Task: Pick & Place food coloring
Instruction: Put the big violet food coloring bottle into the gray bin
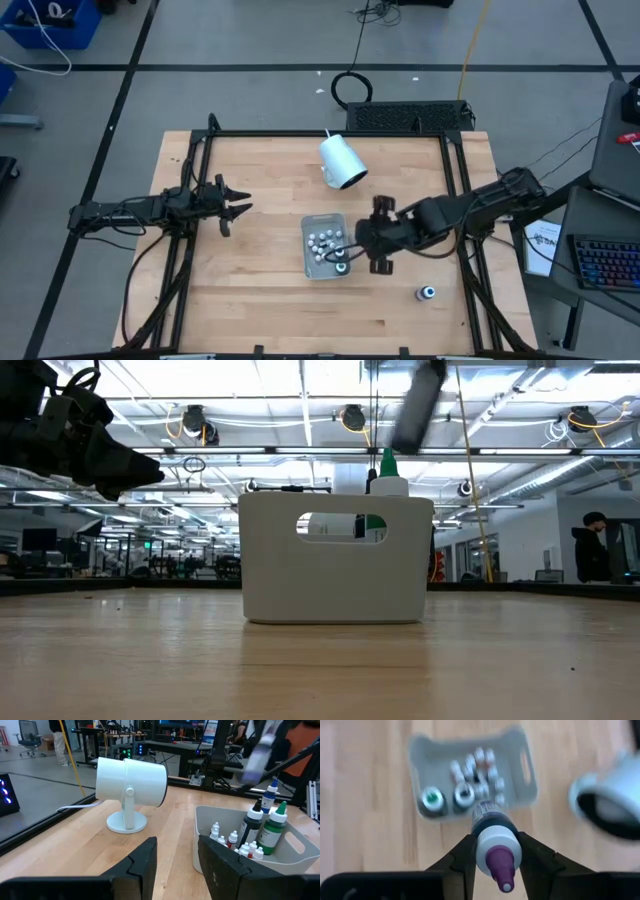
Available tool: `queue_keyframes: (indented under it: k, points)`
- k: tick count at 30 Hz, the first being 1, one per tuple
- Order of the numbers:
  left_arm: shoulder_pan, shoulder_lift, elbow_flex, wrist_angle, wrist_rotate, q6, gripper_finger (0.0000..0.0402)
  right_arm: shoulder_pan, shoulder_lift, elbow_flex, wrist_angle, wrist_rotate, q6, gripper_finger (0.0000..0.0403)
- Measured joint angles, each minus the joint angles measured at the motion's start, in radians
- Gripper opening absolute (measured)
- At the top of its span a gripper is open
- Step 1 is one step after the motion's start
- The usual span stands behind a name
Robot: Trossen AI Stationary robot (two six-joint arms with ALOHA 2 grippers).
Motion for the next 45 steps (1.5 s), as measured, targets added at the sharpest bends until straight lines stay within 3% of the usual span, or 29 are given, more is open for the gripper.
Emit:
queue_keyframes:
  k: [5,10,15,19,27,45]
  points:
    - [0.0,0.0,0.0,0.0,0.0,0.0,0.0147,0.001,0.113,0.241,-0.049,0.003,-0.157,0.0105]
    - [0.0,0.0,0.0,0.0,0.0,0.0,0.0148,-0.02,0.302,0.534,-0.245,-0.006,-0.232,0.0105]
    - [0.0,0.0,0.0,0.0,0.0,0.0,0.0147,-0.047,0.455,0.713,-0.338,-0.109,-0.255,0.0105]
    - [0.0,0.0,0.0,0.0,0.0,0.0,0.0147,-0.058,0.484,0.688,-0.293,-0.209,-0.268,0.0105]
    - [0.0,0.0,0.0,0.0,0.0,0.0,0.0147,-0.063,0.545,0.686,-0.242,-0.267,-0.274,0.0105]
    - [0.0,0.0,0.0,0.0,0.0,0.0,0.0147,-0.065,0.619,0.625,-0.192,-0.318,-0.337,0.0105]
